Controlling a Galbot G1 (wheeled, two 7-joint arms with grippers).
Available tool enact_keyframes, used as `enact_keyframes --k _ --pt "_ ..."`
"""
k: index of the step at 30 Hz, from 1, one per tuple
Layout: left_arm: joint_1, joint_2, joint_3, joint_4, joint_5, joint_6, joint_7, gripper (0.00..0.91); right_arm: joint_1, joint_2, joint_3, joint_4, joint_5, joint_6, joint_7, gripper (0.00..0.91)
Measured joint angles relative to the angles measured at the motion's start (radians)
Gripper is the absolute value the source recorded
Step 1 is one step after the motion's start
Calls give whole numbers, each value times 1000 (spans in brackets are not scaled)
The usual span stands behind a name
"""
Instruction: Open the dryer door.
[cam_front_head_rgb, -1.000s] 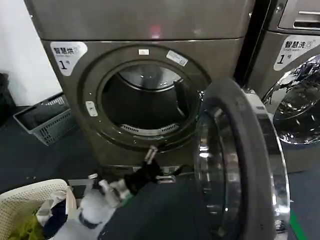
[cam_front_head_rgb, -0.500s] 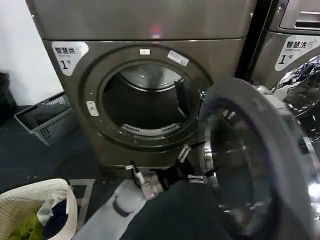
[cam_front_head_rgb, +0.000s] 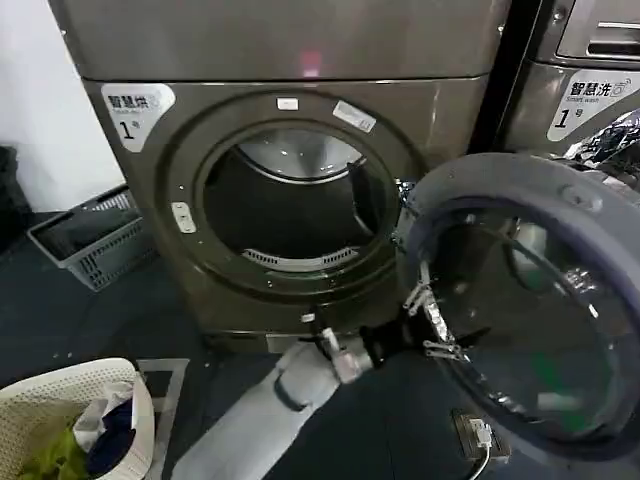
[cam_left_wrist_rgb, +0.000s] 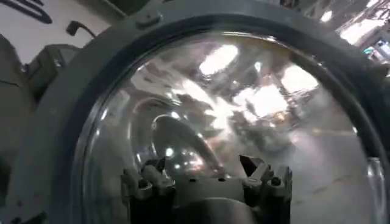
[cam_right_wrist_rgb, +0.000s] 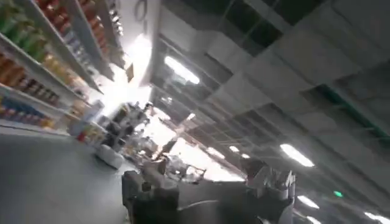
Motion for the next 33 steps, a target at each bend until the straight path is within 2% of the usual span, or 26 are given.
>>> enact_keyframes --k 15,20,23,29,33 --pt "-95 -74 25 134 -10 10 -4 907 -4 4 12 -18 -12 -4 40 907" --pt "-98 -77 26 143 -9 15 -4 907 -3 1 12 -20 -10 -3 37 907" --pt "-88 -64 26 125 -10 33 4 907 2 -1 5 -20 -10 -11 37 907" --pt "-42 -9 13 34 4 78 23 907 12 -3 -17 -1 4 -63 39 907" --pt "2 53 -3 -59 14 88 20 907 15 -5 -29 30 75 -108 16 907"
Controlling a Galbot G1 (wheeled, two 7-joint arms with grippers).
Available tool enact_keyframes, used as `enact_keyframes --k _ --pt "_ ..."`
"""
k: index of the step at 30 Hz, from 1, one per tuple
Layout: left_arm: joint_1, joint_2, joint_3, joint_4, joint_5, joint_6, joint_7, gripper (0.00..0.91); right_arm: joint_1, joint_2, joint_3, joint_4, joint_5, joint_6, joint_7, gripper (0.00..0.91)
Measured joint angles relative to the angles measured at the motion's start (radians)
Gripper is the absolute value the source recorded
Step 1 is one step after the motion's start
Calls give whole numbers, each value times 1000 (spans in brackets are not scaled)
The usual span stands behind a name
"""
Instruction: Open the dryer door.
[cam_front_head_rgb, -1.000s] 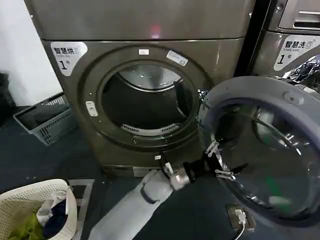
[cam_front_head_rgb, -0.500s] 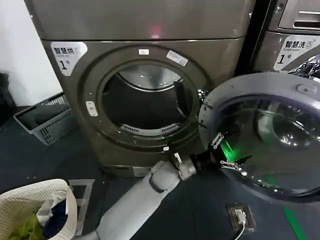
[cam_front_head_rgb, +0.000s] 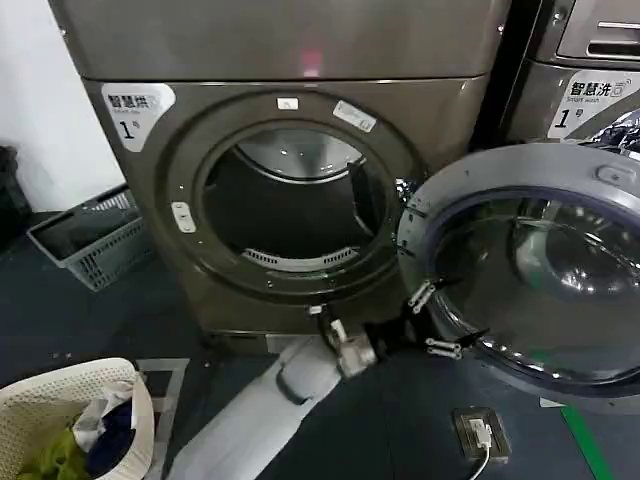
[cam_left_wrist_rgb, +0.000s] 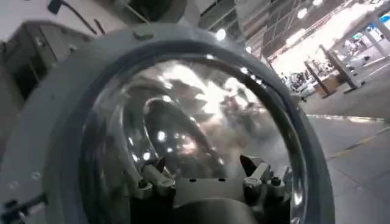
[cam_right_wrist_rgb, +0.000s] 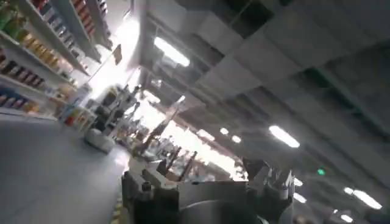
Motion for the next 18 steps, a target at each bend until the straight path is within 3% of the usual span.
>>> enact_keyframes --k 6,10,14,18 --pt "74 164 -35 -145 -37 39 -41 907 15 -5 -2 20 22 1 -10 907" --pt "161 287 -98 -269 -123 133 -129 907 12 -8 11 11 19 20 3 907" --pt "284 400 -209 -396 -214 240 -209 907 20 -22 17 -11 -30 65 2 907" --pt "439 500 -352 -504 -188 302 -268 907 32 -33 4 -40 -29 77 -4 907"
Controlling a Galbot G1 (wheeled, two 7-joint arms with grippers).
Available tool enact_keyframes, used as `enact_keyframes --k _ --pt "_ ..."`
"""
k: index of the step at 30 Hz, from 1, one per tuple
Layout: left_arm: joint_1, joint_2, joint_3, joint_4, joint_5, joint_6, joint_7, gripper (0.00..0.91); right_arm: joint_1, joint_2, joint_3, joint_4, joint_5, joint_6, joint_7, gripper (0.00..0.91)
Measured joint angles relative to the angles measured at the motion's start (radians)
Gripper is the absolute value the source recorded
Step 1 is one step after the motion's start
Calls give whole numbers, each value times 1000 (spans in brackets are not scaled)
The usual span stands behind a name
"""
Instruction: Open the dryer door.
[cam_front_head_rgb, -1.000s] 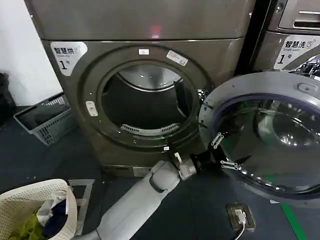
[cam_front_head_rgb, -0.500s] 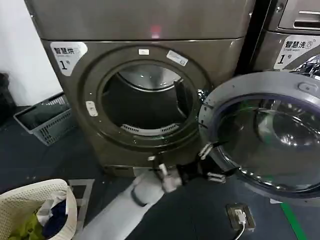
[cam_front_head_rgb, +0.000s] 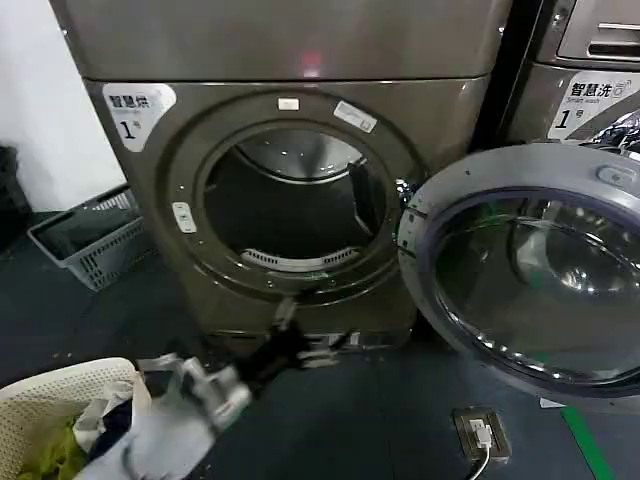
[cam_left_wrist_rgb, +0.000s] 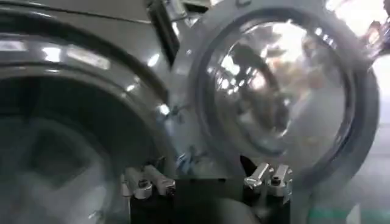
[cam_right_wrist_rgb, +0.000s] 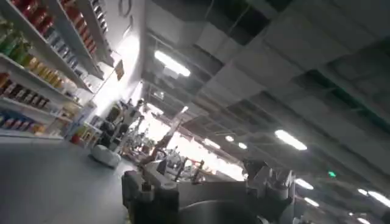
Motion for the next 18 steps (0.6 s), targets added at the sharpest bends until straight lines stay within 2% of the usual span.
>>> enact_keyframes --k 4,9,15,18 --pt "156 49 -132 -71 -33 77 -62 907 12 -7 -14 -39 1 23 -8 907" --pt "297 42 -281 -149 -165 268 -192 907 17 -22 -29 -92 15 61 -9 907" --pt "426 6 -464 -237 -417 513 -400 907 22 -32 -43 -107 79 61 -18 907" --pt "472 3 -558 -258 -562 598 -504 907 25 -38 -50 -103 104 62 -21 907"
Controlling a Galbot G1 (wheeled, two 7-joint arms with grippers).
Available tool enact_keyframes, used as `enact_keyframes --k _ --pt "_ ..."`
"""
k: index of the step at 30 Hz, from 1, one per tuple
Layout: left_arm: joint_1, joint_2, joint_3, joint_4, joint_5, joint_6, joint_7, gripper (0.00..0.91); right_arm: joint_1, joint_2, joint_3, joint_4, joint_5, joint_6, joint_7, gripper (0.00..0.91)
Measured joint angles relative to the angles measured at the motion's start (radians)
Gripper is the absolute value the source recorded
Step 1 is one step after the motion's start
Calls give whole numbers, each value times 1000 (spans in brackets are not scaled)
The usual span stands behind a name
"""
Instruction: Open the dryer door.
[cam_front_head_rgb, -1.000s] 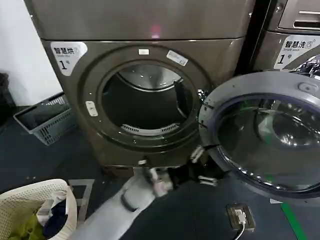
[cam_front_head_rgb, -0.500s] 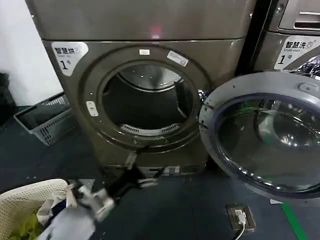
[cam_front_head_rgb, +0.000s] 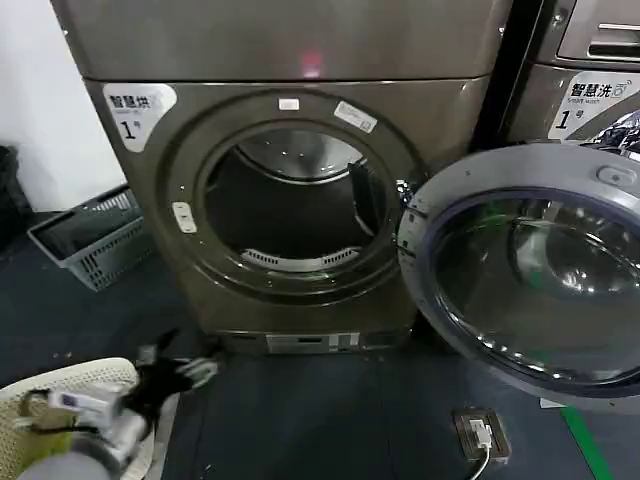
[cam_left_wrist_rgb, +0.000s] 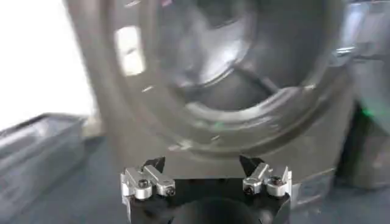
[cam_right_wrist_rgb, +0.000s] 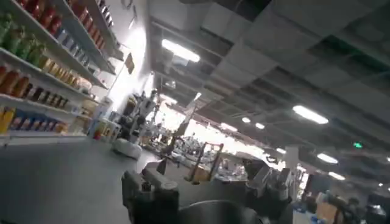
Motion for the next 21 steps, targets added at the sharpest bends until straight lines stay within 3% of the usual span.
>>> enact_keyframes --k 5,13,21 --pt "38 -2 -123 -5 -216 139 -166 907 4 -2 -1 0 29 13 -12 907" --pt "42 -2 -269 44 -571 142 -413 907 6 2 -7 -29 45 62 -20 907" --pt "80 51 -396 197 -896 141 -595 907 6 2 -16 -37 44 91 -23 907"
